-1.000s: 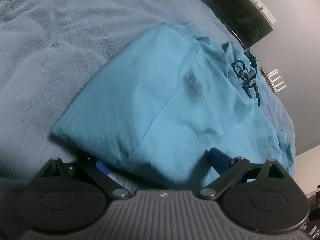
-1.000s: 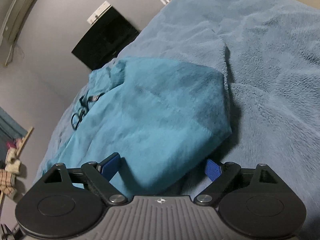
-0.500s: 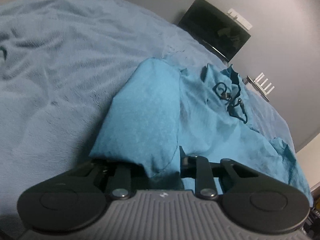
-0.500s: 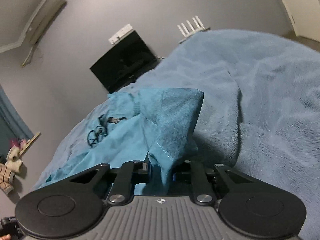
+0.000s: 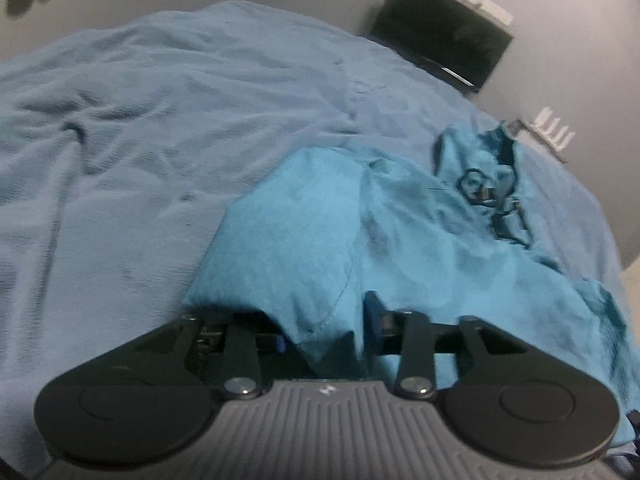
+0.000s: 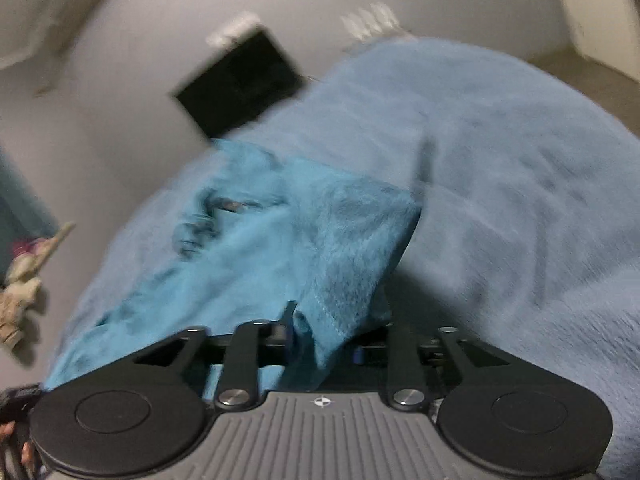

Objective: Fold large clothes

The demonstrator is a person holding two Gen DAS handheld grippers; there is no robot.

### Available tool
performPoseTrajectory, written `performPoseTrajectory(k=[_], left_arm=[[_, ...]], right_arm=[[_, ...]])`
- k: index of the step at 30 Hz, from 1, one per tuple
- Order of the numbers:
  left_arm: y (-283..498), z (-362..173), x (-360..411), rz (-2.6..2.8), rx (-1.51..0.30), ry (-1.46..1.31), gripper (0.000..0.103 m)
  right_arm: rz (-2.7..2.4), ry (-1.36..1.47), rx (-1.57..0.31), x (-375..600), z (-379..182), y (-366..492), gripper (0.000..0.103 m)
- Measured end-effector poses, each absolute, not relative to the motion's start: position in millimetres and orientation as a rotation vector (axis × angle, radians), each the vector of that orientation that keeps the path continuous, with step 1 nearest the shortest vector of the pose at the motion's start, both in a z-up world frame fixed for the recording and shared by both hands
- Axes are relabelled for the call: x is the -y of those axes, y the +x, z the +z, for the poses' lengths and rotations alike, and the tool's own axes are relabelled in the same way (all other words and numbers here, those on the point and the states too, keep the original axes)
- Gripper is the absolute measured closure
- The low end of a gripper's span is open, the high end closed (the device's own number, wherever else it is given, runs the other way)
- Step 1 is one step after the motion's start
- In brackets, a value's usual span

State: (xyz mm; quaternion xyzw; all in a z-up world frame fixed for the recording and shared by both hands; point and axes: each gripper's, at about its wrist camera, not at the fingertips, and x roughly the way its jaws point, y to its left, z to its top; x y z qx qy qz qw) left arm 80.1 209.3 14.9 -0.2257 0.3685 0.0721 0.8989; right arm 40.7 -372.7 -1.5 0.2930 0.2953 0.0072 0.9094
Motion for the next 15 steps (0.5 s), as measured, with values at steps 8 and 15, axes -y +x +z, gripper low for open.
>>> performPoseTrajectory(k=[8, 15], left_arm=[[59.9, 37.2, -214.1, 0.352, -0.594, -0.443, 0.035], [60.8, 64.3, -187.3, 0.247, -0.422, -0.315, 0.020]], right_arm=[[-0.186, 0.440, -0.450, 376.6, 26.5, 31.9, 0.012], [0.068, 0.156, -0.389, 309.5, 56.7, 33.8, 0.012]])
